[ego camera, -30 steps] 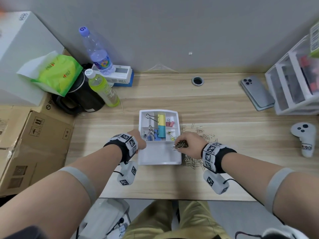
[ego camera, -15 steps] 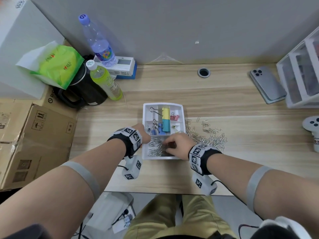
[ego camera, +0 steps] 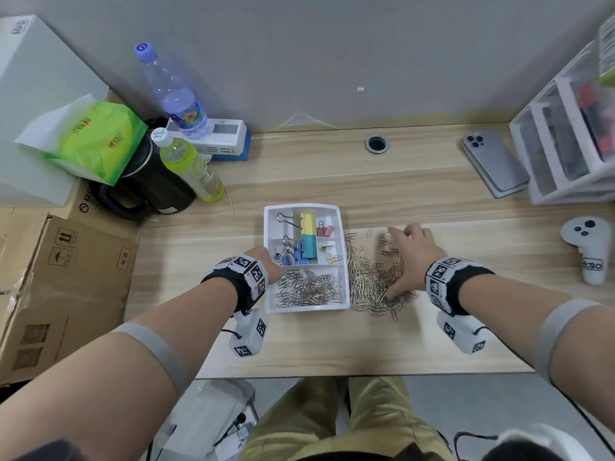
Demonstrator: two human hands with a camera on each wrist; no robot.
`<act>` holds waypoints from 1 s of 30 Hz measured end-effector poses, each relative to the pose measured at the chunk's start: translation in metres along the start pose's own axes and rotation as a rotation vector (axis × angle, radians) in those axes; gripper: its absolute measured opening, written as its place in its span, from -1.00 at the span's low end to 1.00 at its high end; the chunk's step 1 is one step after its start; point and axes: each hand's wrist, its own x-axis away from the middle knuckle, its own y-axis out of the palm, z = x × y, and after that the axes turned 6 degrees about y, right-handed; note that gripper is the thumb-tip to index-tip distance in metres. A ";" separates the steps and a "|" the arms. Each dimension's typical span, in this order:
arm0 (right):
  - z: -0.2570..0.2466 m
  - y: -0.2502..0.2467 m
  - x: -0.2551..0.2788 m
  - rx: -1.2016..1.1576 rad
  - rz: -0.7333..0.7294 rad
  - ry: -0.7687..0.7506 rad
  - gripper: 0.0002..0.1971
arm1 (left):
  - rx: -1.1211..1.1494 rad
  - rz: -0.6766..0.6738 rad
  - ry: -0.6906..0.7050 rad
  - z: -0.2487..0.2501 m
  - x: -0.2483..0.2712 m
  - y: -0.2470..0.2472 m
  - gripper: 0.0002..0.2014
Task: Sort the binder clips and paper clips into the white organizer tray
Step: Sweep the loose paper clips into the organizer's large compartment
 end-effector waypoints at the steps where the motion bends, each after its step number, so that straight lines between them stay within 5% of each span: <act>1: 0.007 0.001 0.001 0.033 -0.008 0.022 0.42 | -0.002 -0.003 -0.003 0.000 0.000 0.000 -0.85; 7: 0.018 0.030 0.005 0.004 -0.047 -0.017 0.38 | -0.013 -0.004 -0.004 -0.002 0.002 -0.001 -0.85; 16: -0.020 0.051 -0.007 -0.287 0.003 -0.192 -0.10 | -0.026 -0.027 0.016 -0.004 0.005 -0.003 -0.77; 22: -0.034 0.050 -0.004 -0.155 -0.019 -0.206 0.42 | -0.054 -0.033 0.044 -0.003 0.008 -0.005 -0.72; 24: -0.039 0.055 -0.006 -0.108 0.013 -0.212 0.45 | -0.056 -0.034 0.052 -0.004 0.008 -0.005 -0.73; 30: -0.050 0.064 -0.009 -0.183 0.073 -0.198 -0.01 | -0.020 -0.009 0.067 -0.009 0.005 -0.001 -0.72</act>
